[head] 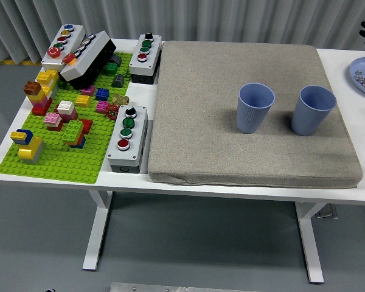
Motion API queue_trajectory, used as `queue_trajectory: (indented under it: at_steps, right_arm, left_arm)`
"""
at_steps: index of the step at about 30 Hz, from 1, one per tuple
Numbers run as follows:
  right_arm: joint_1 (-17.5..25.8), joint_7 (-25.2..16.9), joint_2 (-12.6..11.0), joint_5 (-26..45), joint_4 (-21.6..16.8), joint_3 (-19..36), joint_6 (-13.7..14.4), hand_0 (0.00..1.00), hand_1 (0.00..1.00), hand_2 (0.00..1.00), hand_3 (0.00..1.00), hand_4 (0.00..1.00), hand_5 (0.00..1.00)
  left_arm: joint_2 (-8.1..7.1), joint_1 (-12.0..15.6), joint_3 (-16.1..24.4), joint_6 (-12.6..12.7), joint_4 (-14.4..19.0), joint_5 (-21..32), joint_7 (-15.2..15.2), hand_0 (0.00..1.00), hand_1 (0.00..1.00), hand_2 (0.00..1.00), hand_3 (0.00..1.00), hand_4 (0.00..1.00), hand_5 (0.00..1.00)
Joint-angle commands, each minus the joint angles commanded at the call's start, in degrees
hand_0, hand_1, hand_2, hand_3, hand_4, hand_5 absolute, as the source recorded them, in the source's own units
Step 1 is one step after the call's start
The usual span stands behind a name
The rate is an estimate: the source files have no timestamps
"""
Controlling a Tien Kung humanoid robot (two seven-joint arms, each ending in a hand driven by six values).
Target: Pick cup pour cup place
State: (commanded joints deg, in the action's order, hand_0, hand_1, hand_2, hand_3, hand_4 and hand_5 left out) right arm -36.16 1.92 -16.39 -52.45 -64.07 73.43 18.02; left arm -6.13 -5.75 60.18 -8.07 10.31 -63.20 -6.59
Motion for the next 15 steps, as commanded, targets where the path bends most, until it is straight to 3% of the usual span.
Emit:
queue_trajectory:
  at_steps: [5, 11, 12, 15]
  right_arm:
    - [1.51, 0.34, -0.91, -0.41, -0.93, 0.41, -1.28, 0.926, 0.758, 0.712, 0.737, 0.692, 0.998]
    - [5.36, 0.68, -3.19, -3.12, -3.08, 2.09, -6.53, 0.924, 0.764, 0.73, 0.746, 0.697, 0.976]
    - [5.62, 0.7, -3.33, -3.38, -3.21, 2.21, -6.98, 0.904, 0.824, 0.908, 0.92, 0.864, 0.509]
    - [7.55, 1.06, -4.15, -5.33, -3.98, 3.4, -9.6, 0.904, 0.824, 0.908, 0.92, 0.864, 0.509]
  left_arm:
    - [-0.02, -0.04, -0.04, -0.01, 0.0, -0.01, 0.0, 0.816, 0.774, 0.848, 0.761, 0.55, 0.998]
    - [0.03, 0.01, 0.1, -0.04, 0.0, -0.1, -0.01, 0.817, 0.774, 0.848, 0.761, 0.55, 0.998]
    - [0.03, 0.01, 0.11, -0.05, 0.0, -0.11, -0.01, 0.817, 0.774, 0.848, 0.761, 0.55, 0.998]
    - [0.02, 0.03, 0.04, -0.11, 0.0, -0.21, -0.06, 0.817, 0.774, 0.848, 0.761, 0.55, 0.998]
